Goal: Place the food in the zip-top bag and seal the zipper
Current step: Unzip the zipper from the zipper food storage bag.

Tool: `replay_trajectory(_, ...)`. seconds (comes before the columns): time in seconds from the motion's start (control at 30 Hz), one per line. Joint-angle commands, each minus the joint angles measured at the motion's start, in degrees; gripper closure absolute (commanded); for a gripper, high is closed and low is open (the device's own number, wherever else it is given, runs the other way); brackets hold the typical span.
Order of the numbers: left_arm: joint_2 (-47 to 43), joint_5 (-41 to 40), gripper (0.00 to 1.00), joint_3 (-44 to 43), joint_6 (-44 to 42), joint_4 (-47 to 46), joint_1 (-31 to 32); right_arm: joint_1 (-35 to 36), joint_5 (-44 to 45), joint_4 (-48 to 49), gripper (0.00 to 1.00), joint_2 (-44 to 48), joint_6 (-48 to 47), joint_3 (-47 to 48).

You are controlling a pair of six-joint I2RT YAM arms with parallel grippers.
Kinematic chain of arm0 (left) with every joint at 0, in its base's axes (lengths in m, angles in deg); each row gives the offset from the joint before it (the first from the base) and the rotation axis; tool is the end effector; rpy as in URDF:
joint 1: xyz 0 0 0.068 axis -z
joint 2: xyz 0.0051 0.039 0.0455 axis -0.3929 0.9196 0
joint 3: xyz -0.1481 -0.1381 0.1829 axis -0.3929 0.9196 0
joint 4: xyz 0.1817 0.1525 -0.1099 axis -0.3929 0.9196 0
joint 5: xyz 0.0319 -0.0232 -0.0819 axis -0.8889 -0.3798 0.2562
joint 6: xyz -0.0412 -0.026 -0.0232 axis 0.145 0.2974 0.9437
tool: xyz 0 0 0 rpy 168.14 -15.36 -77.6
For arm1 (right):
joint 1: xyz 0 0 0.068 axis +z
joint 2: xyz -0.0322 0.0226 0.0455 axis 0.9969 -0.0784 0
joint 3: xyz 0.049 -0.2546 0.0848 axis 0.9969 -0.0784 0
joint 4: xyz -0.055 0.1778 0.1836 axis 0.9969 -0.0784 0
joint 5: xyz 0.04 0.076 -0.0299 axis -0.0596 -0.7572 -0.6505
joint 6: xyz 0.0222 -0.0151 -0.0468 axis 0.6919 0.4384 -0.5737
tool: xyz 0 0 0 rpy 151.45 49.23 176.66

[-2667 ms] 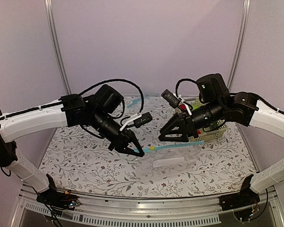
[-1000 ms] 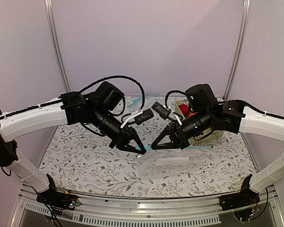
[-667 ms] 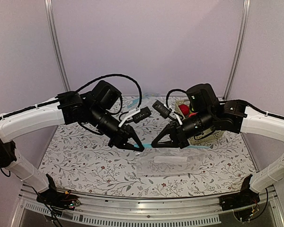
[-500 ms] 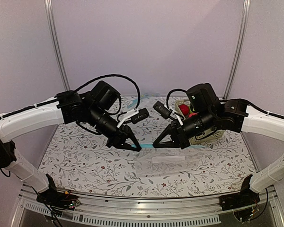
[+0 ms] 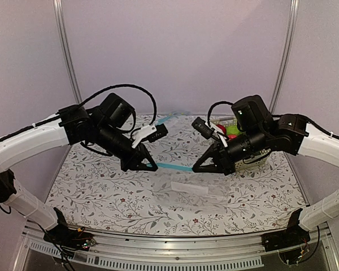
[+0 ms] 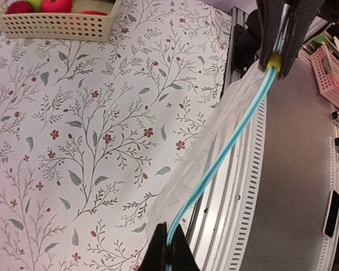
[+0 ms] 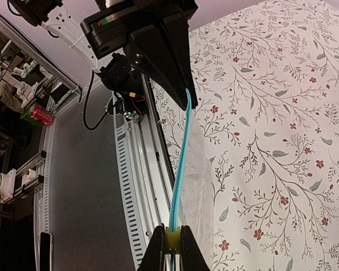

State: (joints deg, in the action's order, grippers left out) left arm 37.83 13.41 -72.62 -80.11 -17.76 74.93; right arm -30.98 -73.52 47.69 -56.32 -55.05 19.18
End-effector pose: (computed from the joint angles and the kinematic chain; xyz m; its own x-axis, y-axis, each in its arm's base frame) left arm 0.1707 -0.2420 0.3302 -0.4260 0.6448 -0.6347 0.9047 0.3011 -0.3013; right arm 0.1479 0.2404 0.3451 -0.4404 -0.4969 -0.7478 -0.8960 0.1898 0.4015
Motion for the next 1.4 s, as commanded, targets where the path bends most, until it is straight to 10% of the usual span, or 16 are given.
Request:
replay_trajectory(0.0, -1.5, -9.6, 1.00, 1.5, -1.0, 5.1, -2.8, -1.1, 2.2, -7.4, 1.00, 3.2, -1.3, 1.4)
replay_trajectory(0.77, -4.0, -19.1, 1.00, 2.2, -5.3, 5.3, -4.9, -2.0, 7.3, -13.8, 1.00, 9.6, 1.2, -0.8)
replay_trajectory(1.0, -3.1, -24.7, 1.00, 3.2, -12.0, 1.3, 4.8, -1.9, 7.6, -10.6, 0.44, 9.4, 3.5, -0.2)
replay_trajectory(1.37, 2.9, -25.7, 1.00, 1.9, -15.1, -2.8, 10.5, 1.4, 18.3, 3.4, 0.36, 8.7, 8.1, -8.2)
